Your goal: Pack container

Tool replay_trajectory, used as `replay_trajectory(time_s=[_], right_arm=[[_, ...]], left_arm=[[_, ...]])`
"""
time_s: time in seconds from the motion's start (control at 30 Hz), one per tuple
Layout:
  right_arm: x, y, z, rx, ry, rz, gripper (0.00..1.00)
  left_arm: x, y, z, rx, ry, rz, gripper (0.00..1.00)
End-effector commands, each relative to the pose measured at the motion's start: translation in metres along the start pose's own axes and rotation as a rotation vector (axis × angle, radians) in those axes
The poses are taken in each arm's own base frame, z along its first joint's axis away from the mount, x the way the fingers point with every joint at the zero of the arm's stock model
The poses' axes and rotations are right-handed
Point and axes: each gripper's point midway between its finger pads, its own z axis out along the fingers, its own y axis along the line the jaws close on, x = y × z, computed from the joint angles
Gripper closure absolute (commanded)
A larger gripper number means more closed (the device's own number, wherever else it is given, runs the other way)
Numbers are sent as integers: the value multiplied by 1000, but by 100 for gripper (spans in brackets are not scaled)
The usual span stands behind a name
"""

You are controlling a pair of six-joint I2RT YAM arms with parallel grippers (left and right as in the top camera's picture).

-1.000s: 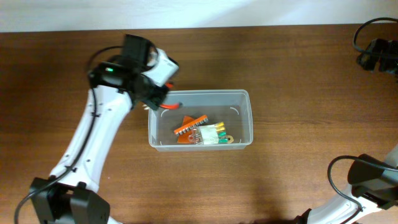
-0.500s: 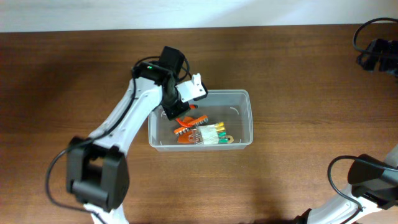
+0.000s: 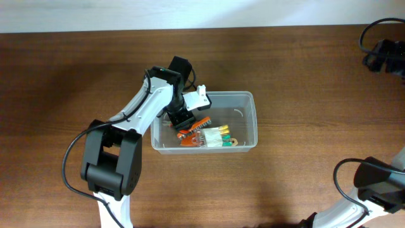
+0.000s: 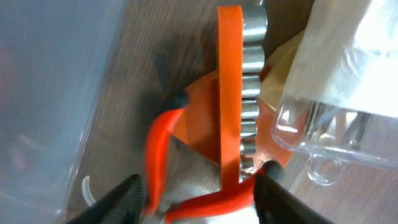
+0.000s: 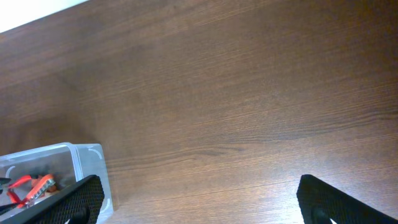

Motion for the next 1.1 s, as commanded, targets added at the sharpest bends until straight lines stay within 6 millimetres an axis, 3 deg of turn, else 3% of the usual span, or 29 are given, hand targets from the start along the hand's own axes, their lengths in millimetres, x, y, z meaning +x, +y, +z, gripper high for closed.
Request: replay_trajectory(time_s=[0.0,0.17,0.33,0.37,0.4,0.43,0.53,0.63,0.77,0.83,0.9,1.07], right_arm=[[0,2,2,-17,2,6,1],[-3,15,3,-54,-8,-13,1],[-5,73,12,-135,-1,-210,1],[-5,86,16,-126,0,-261,1],[-7,97,19,-97,-4,-313,1],[-11,105,23,-59,-15,-367,1],[-28,131,29,-3,-85,-456,1],[-57,177,26,-49,-241,-538,1],[-103,213,10,-73,-472,-585,1],[-114,213,8,-57,-519,-583,1],[-111,203,12,-24,-488,-571,1],[-92,155,18,49,-369,-505,1]], left_arm=[[2,-2,4,15,9,5,35],[3,4,-29,-53,25,-23,27],[-11,23,-97,-204,-87,-73,23],[-13,31,-112,-242,-122,-106,16],[-13,43,-130,-289,-169,-163,3],[-11,54,-144,-328,-207,-216,1],[1,90,-178,-417,-327,-410,1],[16,122,-197,-442,-452,-618,1],[31,161,-224,-592,-521,-639,1],[40,183,-243,-698,-557,-662,1],[51,193,-255,-767,-555,-688,1],[82,181,-254,-790,-439,-761,1]])
